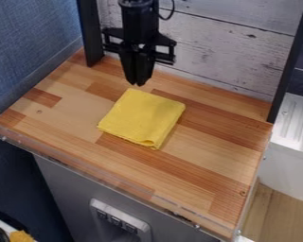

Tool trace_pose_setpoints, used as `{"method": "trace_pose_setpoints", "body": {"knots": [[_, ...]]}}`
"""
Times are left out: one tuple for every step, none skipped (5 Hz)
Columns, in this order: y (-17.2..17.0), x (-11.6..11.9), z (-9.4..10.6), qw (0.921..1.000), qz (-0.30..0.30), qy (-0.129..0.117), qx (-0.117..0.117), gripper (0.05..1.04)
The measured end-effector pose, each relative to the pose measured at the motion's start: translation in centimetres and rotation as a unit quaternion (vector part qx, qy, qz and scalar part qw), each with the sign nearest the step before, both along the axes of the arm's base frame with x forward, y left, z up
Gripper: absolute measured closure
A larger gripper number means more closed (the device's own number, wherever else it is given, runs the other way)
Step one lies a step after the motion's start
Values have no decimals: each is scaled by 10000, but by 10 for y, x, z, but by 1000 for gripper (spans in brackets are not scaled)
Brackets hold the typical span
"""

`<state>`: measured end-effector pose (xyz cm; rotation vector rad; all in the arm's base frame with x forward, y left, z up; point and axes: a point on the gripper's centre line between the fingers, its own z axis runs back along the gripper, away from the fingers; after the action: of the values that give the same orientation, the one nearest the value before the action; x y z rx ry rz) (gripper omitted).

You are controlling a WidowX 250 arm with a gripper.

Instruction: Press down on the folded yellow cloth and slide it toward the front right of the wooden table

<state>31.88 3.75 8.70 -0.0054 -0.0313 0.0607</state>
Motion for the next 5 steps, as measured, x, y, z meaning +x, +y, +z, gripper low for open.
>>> {"method": "trace_pose_setpoints", "body": {"knots": [[-1,1,-21,10000,-1,32,4,1014],[-1,1,-41,10000,-18,93,5,1020],[0,1,-51,9999,-54,96,24,1020],[0,-6,-60,9998,-110,137,45,1020],[1,-6,-67,9997,-142,178,70,1020]]}}
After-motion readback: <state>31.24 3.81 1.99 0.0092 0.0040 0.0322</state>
